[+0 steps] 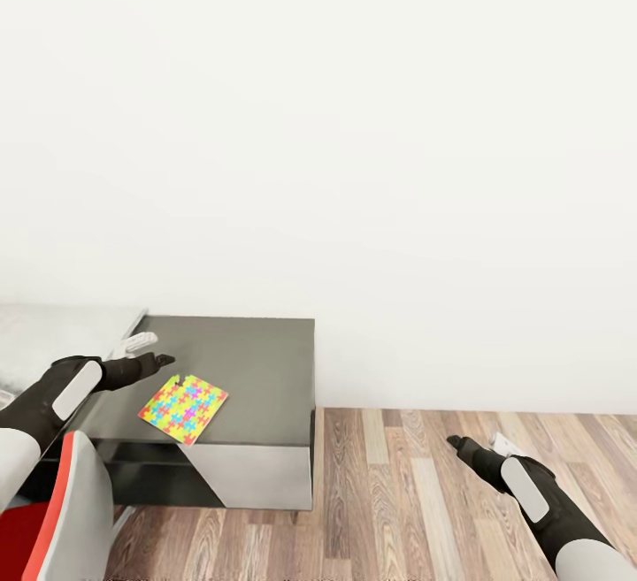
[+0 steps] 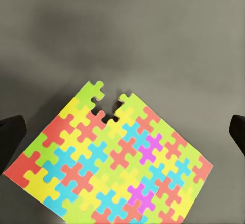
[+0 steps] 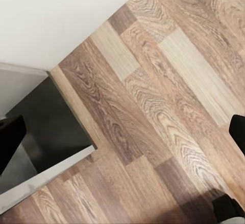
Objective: Put all the toys in the child's room - the three board games (two on the bed and one on the table), the two jigsaw puzzles on the table, and the tennis ball on the table - inside the toy box on the table in the child's room.
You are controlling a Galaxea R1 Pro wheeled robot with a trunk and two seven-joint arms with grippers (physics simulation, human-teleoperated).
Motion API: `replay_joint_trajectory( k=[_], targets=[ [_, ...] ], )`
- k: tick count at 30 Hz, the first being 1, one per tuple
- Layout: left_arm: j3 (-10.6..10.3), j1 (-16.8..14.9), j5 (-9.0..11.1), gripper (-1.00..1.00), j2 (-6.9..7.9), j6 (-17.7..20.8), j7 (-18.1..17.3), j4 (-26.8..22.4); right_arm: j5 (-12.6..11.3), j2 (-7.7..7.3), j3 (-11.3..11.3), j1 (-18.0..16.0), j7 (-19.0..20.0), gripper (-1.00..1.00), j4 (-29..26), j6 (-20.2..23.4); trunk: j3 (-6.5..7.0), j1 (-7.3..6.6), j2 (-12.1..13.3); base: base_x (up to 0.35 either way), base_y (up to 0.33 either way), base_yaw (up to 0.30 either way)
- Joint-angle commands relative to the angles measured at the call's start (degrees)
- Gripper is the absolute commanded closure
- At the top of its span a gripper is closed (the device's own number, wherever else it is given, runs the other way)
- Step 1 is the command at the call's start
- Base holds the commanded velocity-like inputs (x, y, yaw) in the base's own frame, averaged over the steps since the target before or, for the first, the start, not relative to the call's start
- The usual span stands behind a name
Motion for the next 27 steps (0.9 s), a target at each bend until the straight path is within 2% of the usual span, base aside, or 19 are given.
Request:
replay_joint_trajectory(
  k=[1,10,13,17,21,27],
  targets=[
    [-0.2,-0.1,0.0,-1.0,0.13,0.1,-0.2,0.0,-0.6,0.0,-0.1,0.0,-0.5,-1.0,-0.1,0.3,-0.21,0.03,-0.1,0.0,0.0,0.0],
    [0.0,-0.1,0.1,-1.0,0.65,0.2,-1.2,0.0,-0.6,0.01,0.0,0.0,-0.5,-1.0,-0.1,0.3,-1.04,0.03,-0.1,0.0,0.0,0.009],
    [0.0,-0.1,0.2,-1.0,1.2,0.3,-2.2,0.0,-0.6,0.01,0.0,0.0,-0.5,-1.0,-0.1,0.3,-1.32,0.03,-0.1,0.0,0.0,0.048],
    [0.1,-0.1,0.5,-1.0,2.54,0.4,-5.4,0.1,-0.6,0.01,0.0,0.0,-0.5,-1.0,0.0,0.2,-1.69,0.03,-0.1,0.0,0.0,0.058],
    [0.1,-0.1,0.4,-1.0,2.99,0.4,-7.7,0.2,-0.6,0.01,0.0,0.0,-0.5,-1.0,0.1,0.2,-2.06,0.03,-0.1,0.0,0.0,0.061],
    [0.1,-0.1,0.4,-1.0,3.35,0.4,-8.8,0.2,-0.6,0.01,0.0,0.0,-0.5,-1.0,0.1,0.2,-2.61,0.03,-0.1,0.0,0.0,0.063]
  ],
)
